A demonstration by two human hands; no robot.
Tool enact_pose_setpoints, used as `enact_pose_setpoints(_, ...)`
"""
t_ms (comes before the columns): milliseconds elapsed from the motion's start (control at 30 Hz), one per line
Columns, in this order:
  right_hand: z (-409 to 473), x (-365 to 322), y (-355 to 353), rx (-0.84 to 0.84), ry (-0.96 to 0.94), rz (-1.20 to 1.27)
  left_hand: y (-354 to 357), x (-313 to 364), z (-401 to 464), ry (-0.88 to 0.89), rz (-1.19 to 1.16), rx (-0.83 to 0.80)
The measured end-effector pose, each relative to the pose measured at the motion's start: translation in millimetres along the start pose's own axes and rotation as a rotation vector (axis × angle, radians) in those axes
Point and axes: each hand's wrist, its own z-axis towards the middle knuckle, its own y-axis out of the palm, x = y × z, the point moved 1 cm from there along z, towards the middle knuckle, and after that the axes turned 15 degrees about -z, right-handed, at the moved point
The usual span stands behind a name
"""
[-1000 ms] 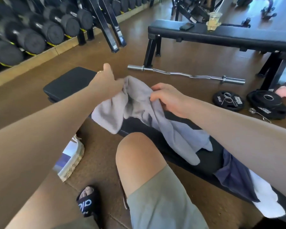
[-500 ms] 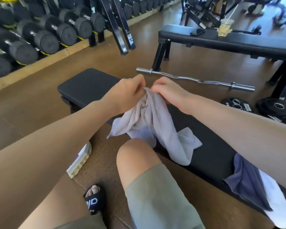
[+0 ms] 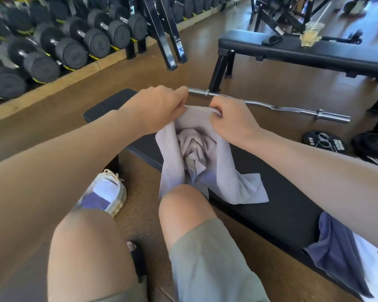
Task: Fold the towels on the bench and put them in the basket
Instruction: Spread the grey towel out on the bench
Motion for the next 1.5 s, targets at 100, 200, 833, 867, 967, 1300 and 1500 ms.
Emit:
enact_pose_setpoints(100,7.6,1.4,-0.5,0.102,-0.031,-0.028,-0.5,-7.1,-5.5,-0.007,0.229,-0.09)
enact_pose_setpoints(200,18.1,-8.5,0.2,0.149,-0.111,-0.095,8.5,-22.6,-13.2,-0.102,0.258,-0.023)
enact_pose_setpoints(833,37.9,15.4,25.1,-0.271,0.062,-0.458,5.0,-106.9,-46.8,-0.311,0.245,-0.339)
enact_pose_setpoints(867,37.1,16.5,28.4,-0.304,0.064,-0.479,7.5,-115.0,-45.7,-0.346,0.243,-0.315)
enact_pose_setpoints(967,43.7,25.7,31.7,-0.332,0.065,-0.527,14.2,-134.5,-36.9,-0.504,0.167,-0.221)
enact_pose_setpoints(1300,107.9,84.8,-54.7,0.251,0.194,-0.628,-65.7,-141.0,75.2,-0.561,0.089,0.399)
enact_pose_setpoints(1500,69.5,103.2,-39.2,0.382,0.176,-0.604,-54.7,-141.0,77.2,-0.345,0.189,0.45)
